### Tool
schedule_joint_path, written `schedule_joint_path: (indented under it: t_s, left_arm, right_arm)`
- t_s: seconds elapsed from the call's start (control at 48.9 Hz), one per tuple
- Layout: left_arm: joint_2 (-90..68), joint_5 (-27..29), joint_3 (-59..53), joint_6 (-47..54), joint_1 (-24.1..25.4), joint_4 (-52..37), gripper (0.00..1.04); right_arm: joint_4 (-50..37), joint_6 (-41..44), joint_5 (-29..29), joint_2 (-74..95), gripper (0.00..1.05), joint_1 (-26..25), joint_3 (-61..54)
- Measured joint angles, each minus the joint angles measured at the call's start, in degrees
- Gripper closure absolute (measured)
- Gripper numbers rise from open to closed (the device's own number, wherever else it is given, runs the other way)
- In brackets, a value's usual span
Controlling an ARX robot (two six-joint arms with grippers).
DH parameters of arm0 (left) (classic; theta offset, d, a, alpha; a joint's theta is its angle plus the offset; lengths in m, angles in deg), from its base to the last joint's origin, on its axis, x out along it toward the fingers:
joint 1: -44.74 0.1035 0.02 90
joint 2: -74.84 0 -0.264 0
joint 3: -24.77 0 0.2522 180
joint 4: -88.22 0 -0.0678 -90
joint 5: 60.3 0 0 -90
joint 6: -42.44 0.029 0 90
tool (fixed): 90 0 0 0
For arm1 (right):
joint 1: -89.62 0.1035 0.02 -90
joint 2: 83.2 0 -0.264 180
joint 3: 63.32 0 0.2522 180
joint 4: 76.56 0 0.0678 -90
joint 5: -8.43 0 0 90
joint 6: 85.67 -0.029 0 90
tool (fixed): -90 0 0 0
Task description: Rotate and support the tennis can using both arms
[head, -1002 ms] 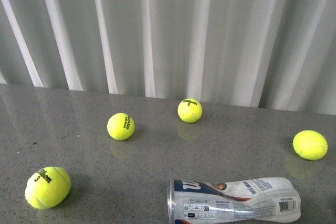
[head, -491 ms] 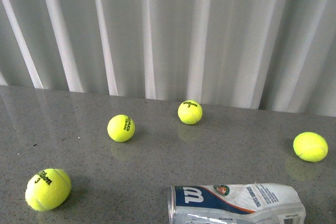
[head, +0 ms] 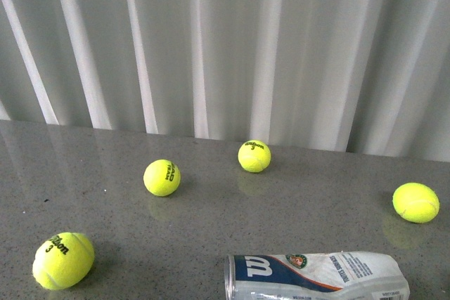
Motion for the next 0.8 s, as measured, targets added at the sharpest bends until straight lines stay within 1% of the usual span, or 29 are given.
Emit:
schedule_joint_path:
  t_s: [0.041, 0.061, 0.184, 0.286, 0.307, 0.388, 0.409, 0.45, 0.47, 0.511, 0.532, 0.552, 0.572, 0.613, 0.675, 0.757, 0.797]
  left_arm:
    - [0.0, 0.0, 0.0, 0.0, 0.0, 0.0, 0.07]
    - [0.0, 0.0, 0.0, 0.0, 0.0, 0.0, 0.07]
    - [0.0, 0.0, 0.0, 0.0, 0.0, 0.0, 0.07]
    - [0.0, 0.0, 0.0, 0.0, 0.0, 0.0, 0.07]
    - [0.0, 0.0, 0.0, 0.0, 0.0, 0.0, 0.07]
    - [0.0, 0.0, 0.0, 0.0, 0.0, 0.0, 0.07]
    - [0.0, 0.0, 0.0, 0.0, 0.0, 0.0, 0.07]
    - [0.0, 0.0, 0.0, 0.0, 0.0, 0.0, 0.07]
    - [-0.6, 1.5, 0.2, -0.4, -0.5, 0.7, 0.07]
    - [-6.1, 14.3, 4.0, -3.5, -4.5, 9.8, 0.07]
    - [-10.7, 20.0, 6.4, -4.4, -6.0, 12.5, 0.07]
    - [-13.5, 22.8, 7.8, -4.9, -6.2, 12.7, 0.07]
    - [-17.6, 23.7, 9.8, -5.2, -6.2, 11.4, 0.07]
    - [-24.0, 22.9, 12.9, -4.8, -5.4, 6.2, 0.07]
    - [-34.8, 20.1, 18.5, -3.1, -4.3, -4.4, 0.07]
    - [-46.9, 14.5, 25.1, -2.4, -4.5, -12.3, 0.07]
    - [-51.6, 11.9, 27.8, -2.7, -5.0, -13.4, 0.07]
  right_arm:
    - [0.0, 0.0, 0.0, 0.0, 0.68, 0.0, 0.0]
    - [0.0, 0.0, 0.0, 0.0, 0.66, 0.0, 0.0]
    - [0.0, 0.0, 0.0, 0.0, 0.45, 0.0, 0.0]
    - [0.0, 0.0, 0.0, 0.0, 0.20, 0.0, 0.0]
    - [0.0, 0.0, 0.0, 0.0, 0.18, 0.0, 0.0]
    - [0.0, -0.1, 0.0, 0.0, 0.05, 0.0, 0.0]
    - [0.0, -0.1, 0.0, 0.0, 0.05, 0.0, 0.0]
    - [0.0, -0.1, 0.0, 0.0, 0.08, 0.0, 0.0]
    - [0.0, -0.1, 0.0, 0.0, 0.07, 0.0, 0.0]
    - [0.0, -0.1, 0.0, 0.0, 0.07, 0.0, 0.0]
    - [0.0, -0.1, 0.0, 0.0, 0.07, 0.0, 0.0]
    - [0.0, -0.1, 0.1, 0.0, 0.07, 0.0, 0.0]
    - [0.0, -0.1, 0.0, 0.0, 0.07, 0.0, 0.0]
    - [0.0, -0.1, -0.1, 0.0, 0.07, 0.0, 0.0]
    - [0.0, -0.1, 0.0, 0.0, 0.07, 0.0, 0.0]
    - [0.0, -0.1, 0.0, 0.0, 0.07, 0.0, 0.0]
    - [0.0, -0.1, 0.0, 0.0, 0.07, 0.0, 0.0]
